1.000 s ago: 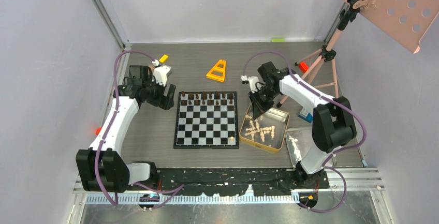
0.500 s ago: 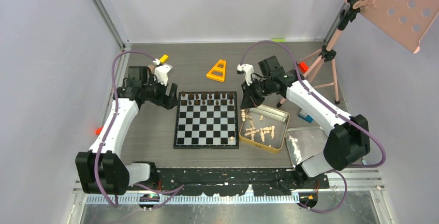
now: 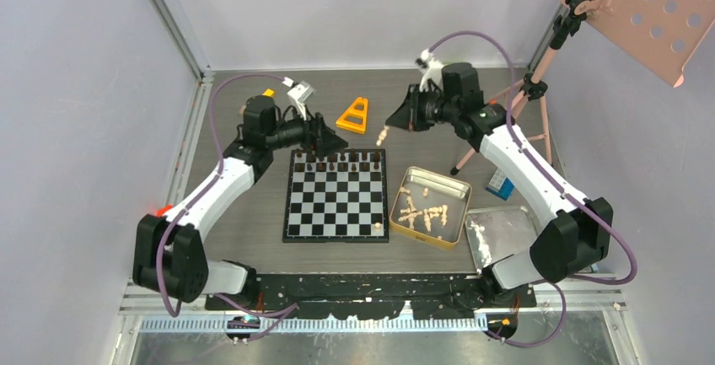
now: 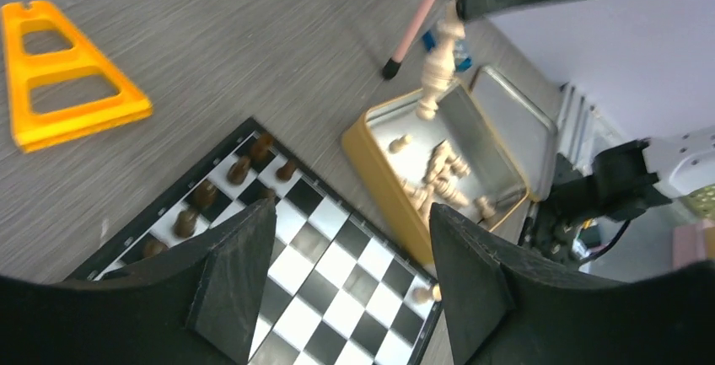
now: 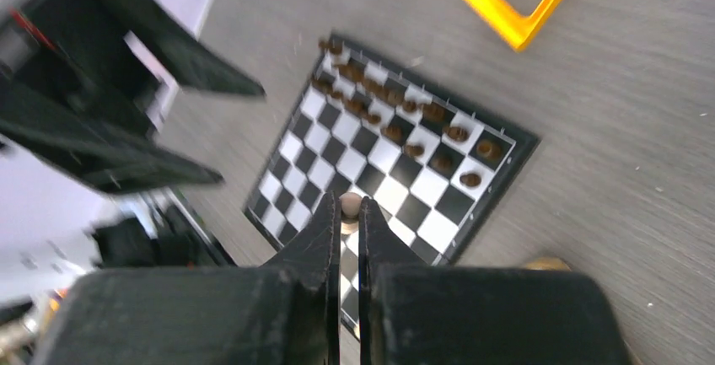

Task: Set up the chess pieces on the board
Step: Pick up the chess piece from the storage box.

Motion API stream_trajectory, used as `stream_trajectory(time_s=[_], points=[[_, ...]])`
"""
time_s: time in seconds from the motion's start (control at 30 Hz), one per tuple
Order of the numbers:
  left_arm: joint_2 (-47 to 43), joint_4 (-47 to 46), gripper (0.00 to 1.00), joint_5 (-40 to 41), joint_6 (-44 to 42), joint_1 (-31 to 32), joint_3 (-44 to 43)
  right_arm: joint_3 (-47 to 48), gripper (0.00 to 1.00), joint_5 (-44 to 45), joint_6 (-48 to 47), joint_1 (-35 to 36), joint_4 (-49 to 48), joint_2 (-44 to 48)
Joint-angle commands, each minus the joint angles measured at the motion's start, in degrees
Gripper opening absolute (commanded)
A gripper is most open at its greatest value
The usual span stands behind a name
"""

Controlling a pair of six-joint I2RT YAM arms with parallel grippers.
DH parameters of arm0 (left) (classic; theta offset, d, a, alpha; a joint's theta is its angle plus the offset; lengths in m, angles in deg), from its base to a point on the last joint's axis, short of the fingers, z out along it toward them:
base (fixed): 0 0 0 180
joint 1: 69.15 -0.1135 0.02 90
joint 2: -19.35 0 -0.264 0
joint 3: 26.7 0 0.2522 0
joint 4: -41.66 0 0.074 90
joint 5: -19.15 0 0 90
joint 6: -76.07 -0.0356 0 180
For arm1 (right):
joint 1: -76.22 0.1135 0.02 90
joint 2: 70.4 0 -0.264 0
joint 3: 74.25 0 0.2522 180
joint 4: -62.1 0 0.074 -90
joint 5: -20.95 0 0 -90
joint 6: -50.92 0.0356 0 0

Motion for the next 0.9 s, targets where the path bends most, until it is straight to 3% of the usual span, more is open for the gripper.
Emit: stream_trajectory(time_s=[0.0, 0.13, 0.43, 0.87], points=[[3.43, -15.51, 0.68, 0.43, 11.41, 4.22, -4.16, 5.73, 0.01, 0.98, 17.58, -4.76, -5.34, -1.65], [5.95, -16.1, 0.66, 3.87, 12.24, 7.09, -7.59, 6.37, 0.01, -2.92, 26.94, -8.05, -8.35, -4.2], [15.68, -19.85, 0.6, 3.18, 28.82, 8.42, -13.93, -0.97, 0.01, -8.55, 42.41, -11.29, -21.74, -5.4], [21.94, -24.6, 0.52, 3.28, 36.84, 8.6, -17.18, -6.44, 0.01, -9.86, 49.07, -12.89, -31.66, -5.13]])
